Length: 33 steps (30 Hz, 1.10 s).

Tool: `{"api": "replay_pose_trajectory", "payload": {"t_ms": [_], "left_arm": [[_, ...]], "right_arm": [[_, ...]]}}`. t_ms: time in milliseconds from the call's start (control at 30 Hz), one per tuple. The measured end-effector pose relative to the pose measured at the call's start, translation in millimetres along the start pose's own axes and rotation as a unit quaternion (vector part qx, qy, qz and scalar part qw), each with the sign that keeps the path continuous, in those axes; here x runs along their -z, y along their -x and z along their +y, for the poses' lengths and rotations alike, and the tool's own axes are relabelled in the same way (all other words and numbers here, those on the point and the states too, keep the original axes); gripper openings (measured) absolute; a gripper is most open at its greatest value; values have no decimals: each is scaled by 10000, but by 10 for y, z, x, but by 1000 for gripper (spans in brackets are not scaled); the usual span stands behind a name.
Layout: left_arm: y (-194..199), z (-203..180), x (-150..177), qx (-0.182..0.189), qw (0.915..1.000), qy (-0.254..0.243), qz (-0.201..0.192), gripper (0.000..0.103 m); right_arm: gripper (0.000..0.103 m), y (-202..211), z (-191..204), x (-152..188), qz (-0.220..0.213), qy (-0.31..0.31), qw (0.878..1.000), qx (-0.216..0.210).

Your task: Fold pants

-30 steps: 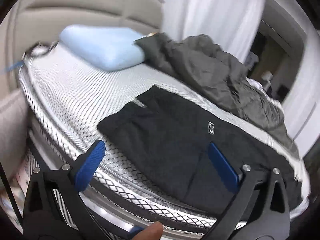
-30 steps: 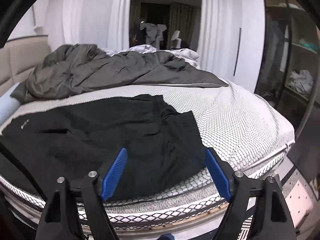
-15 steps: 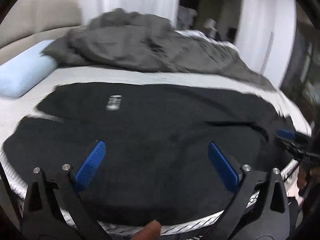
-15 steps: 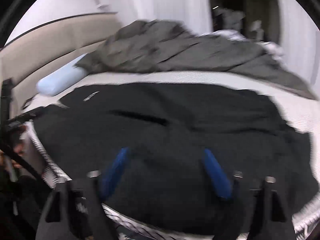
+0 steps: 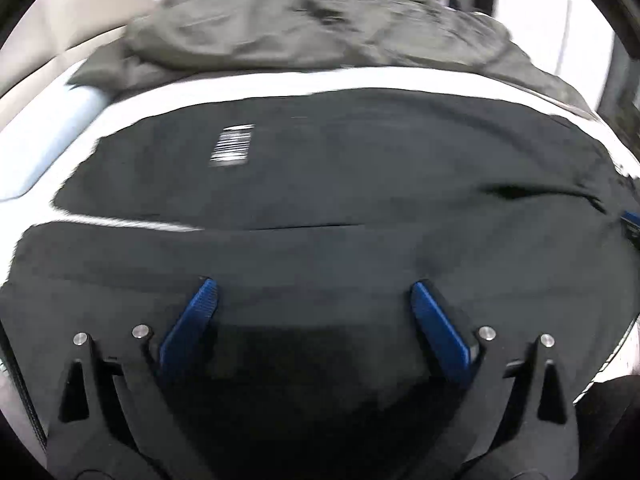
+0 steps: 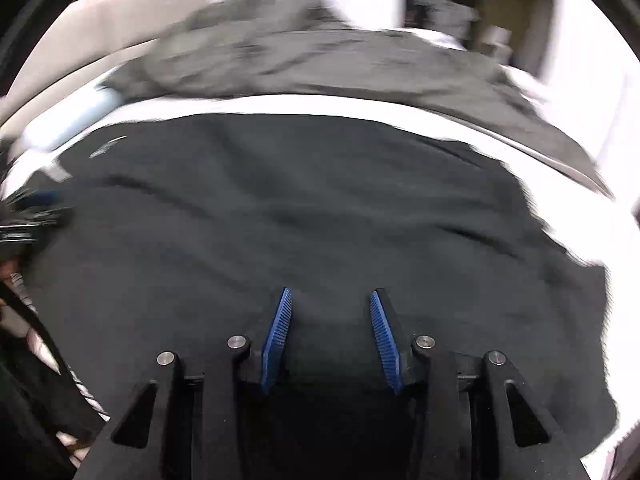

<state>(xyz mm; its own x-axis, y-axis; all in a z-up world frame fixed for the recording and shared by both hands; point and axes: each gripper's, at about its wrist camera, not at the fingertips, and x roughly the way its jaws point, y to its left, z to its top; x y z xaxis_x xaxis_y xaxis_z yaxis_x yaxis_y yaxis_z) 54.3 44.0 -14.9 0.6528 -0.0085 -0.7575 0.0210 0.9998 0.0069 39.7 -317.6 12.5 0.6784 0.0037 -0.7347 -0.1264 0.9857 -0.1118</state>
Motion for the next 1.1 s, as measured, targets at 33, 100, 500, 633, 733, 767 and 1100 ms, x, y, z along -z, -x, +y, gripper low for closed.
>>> {"api": "replay_pose_trajectory", "payload": {"t_ms": [33,100,500,633,733,767,1100], "left_arm": [[51,152,20,-110,9999,93,-12,98],[124,456,55,-617,9979,209,5,98],[1064,2101,812,-1016,9704,2134,-493,98],[1115,2535,1052,-766,9539,2853,-534,96],[1086,2720,1191,-253,9411,3327,-544,86],[1076,2742,1200,-147,9376,3430,-547,80],[904,2693,1103,-169,9346,3539,-325,69]], "right_arm": [[41,15,-171,44,-12,-161,9997,193],[41,76,-374,98,-62,-332,9987,372],[93,984,-361,401,-1079,-1529,9822,-166],[93,1091,-503,647,-1220,-2144,9679,-484],[93,1068,-569,755,-1165,-2297,9651,-470],[93,1074,-584,799,-1147,-2328,9647,-448],[93,946,-729,893,-1082,-2590,9582,-562]]}}
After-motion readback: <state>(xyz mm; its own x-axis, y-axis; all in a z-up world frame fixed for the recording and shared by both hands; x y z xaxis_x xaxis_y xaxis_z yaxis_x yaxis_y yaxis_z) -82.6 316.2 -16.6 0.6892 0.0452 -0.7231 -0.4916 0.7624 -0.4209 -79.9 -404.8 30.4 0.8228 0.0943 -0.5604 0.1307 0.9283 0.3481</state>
